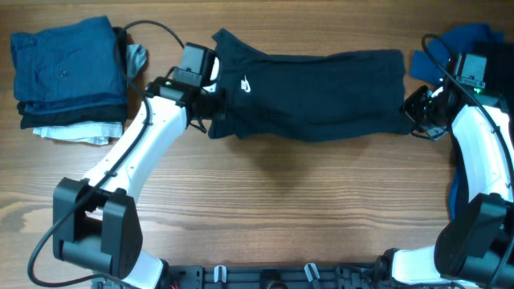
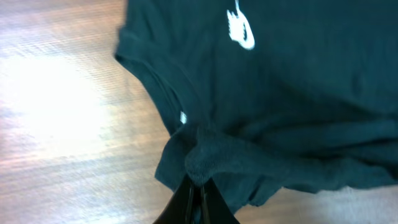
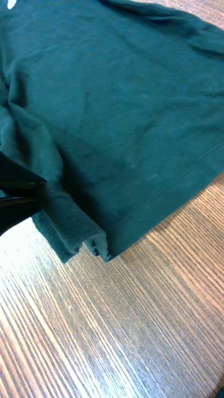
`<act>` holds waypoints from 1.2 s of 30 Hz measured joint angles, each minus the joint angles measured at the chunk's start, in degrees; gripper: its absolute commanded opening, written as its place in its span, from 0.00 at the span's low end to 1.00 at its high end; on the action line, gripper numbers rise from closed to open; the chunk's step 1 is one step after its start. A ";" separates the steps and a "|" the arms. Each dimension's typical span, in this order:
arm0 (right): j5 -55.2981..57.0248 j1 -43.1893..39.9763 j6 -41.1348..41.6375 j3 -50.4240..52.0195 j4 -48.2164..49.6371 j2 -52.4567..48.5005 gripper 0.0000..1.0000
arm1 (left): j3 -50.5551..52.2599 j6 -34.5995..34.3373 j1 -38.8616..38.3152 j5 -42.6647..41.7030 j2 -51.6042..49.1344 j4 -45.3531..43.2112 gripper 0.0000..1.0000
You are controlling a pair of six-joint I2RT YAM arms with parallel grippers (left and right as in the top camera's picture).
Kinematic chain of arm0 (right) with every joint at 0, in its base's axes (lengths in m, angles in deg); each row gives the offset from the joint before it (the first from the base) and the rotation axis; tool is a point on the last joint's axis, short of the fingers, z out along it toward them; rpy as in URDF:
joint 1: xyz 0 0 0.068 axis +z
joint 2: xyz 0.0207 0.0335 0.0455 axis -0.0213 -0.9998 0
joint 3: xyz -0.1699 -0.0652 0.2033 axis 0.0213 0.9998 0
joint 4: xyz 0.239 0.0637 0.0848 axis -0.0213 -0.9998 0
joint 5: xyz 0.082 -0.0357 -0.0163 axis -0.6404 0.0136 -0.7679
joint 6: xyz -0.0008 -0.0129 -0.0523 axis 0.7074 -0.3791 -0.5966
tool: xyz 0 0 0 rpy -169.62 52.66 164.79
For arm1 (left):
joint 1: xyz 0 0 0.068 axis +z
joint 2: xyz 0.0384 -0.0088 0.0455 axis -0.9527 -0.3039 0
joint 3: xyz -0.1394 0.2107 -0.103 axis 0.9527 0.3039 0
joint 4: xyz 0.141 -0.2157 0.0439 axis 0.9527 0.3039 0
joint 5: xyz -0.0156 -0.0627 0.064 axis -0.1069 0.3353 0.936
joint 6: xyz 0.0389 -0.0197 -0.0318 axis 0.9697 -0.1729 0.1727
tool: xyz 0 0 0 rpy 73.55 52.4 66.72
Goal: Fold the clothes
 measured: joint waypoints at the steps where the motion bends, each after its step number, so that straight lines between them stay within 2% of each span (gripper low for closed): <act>1: 0.00 0.00 0.02 0.00 0.02 0.00 0.04 | -0.11 0.00 0.74 0.00 0.00 -0.72 0.04; 7: 2.82 0.00 0.22 0.00 0.42 0.00 0.04 | -0.28 0.00 3.69 0.02 0.00 -4.33 0.04; 13: 4.04 0.07 0.22 0.00 5.14 -2.08 0.04 | -0.33 0.00 3.67 0.00 -0.66 -8.59 0.04; 24: 4.57 0.26 -0.48 0.00 21.99 -16.59 0.05 | -0.44 0.00 3.67 0.00 -9.38 -17.14 0.04; 27: 4.57 0.26 -1.55 0.00 24.90 -17.92 0.04 | -0.44 0.00 3.67 0.02 -12.72 -19.19 0.10; 28: 4.57 0.26 -1.92 0.00 25.73 -17.94 0.14 | -0.44 0.00 3.67 0.00 -13.66 -20.33 0.18; 29: 4.57 0.26 -2.23 0.00 26.34 -17.92 0.18 | -0.44 -0.20 3.67 0.02 -14.49 -21.42 0.26; 30: 4.59 0.26 -2.73 0.00 26.32 -17.94 0.26 | -0.44 -0.44 3.67 0.02 -15.15 -21.99 0.29; 32: 4.74 0.26 -3.63 0.00 27.39 -17.94 0.63 | -0.44 -0.46 3.67 0.04 -15.45 -23.08 0.45; 33: 4.63 0.26 -4.83 0.00 28.06 -17.94 0.88 | -0.44 -0.59 3.67 0.04 -15.45 -24.04 0.50; 34: 4.24 0.26 -6.91 -0.02 29.03 -17.92 0.99 | -0.76 -0.42 3.69 0.04 -15.45 -24.50 0.55; 36: 3.17 0.26 -11.80 -0.76 29.05 -17.88 0.99 | -2.69 -0.66 3.93 -0.07 -15.45 -23.32 0.64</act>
